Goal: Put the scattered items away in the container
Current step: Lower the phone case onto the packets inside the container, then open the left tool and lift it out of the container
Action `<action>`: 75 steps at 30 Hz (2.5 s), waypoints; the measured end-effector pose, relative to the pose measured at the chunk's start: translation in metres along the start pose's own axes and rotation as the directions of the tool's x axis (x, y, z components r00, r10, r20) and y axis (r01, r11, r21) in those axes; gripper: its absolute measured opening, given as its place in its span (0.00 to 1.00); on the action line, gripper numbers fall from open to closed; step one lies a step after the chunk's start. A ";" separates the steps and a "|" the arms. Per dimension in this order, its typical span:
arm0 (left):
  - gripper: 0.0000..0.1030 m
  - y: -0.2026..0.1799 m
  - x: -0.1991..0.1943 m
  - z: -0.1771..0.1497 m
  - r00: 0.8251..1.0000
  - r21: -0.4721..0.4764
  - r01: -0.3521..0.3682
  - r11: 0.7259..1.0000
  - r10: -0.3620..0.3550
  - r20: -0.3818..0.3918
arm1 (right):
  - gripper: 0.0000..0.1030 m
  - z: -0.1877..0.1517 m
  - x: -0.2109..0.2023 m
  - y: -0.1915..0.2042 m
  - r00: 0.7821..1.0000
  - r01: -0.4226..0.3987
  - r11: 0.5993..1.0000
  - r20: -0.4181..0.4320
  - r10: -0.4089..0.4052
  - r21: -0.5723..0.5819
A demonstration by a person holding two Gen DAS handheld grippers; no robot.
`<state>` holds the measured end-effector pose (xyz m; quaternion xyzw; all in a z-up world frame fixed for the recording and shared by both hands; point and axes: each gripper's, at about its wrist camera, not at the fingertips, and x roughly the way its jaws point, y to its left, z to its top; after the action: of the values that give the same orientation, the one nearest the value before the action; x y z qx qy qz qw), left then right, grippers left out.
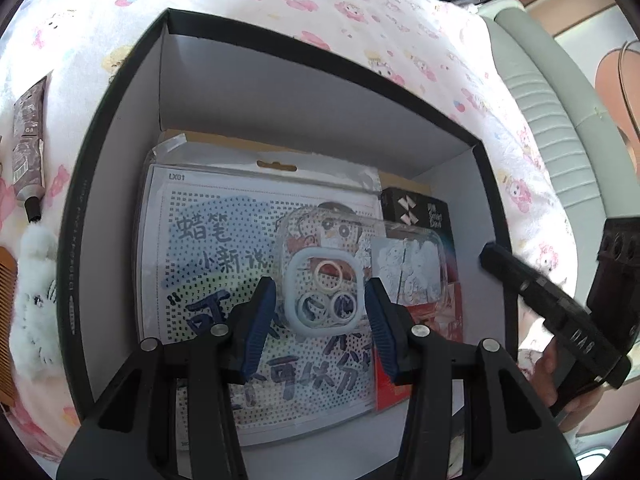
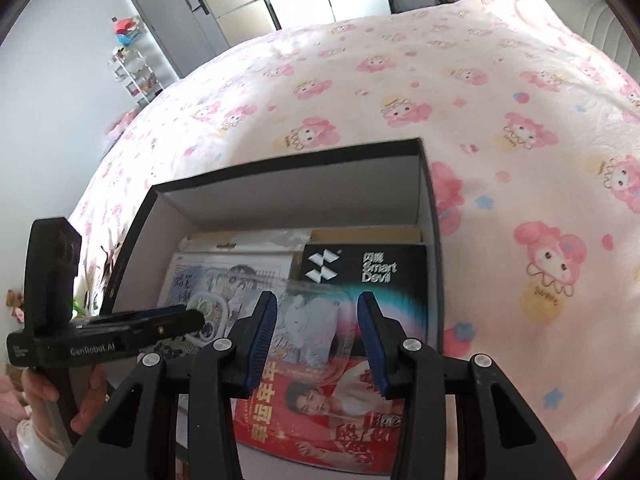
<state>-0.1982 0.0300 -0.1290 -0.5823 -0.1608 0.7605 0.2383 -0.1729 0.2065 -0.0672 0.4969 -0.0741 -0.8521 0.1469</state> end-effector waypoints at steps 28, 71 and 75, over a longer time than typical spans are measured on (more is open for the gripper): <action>0.38 -0.025 0.013 0.001 0.995 -0.012 0.068 0.998 -0.069 -0.072 | 0.36 -0.023 0.013 0.020 0.984 -0.093 0.996 -0.156 0.090 -0.010; 0.42 -0.037 0.021 0.006 0.994 0.006 0.082 0.997 -0.082 -0.071 | 0.36 -0.027 0.019 0.008 0.977 -0.092 0.994 -0.188 0.100 0.053; 0.31 -0.038 0.012 0.009 0.999 0.018 -0.015 1.000 0.015 -0.042 | 0.36 -0.023 0.008 0.006 0.988 -0.075 0.996 -0.131 0.080 0.047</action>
<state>-0.2030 0.0688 -0.1168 -0.5971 -0.1445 0.7513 0.2411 -0.1561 0.1986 -0.0837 0.5522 -0.1013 -0.8090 0.1741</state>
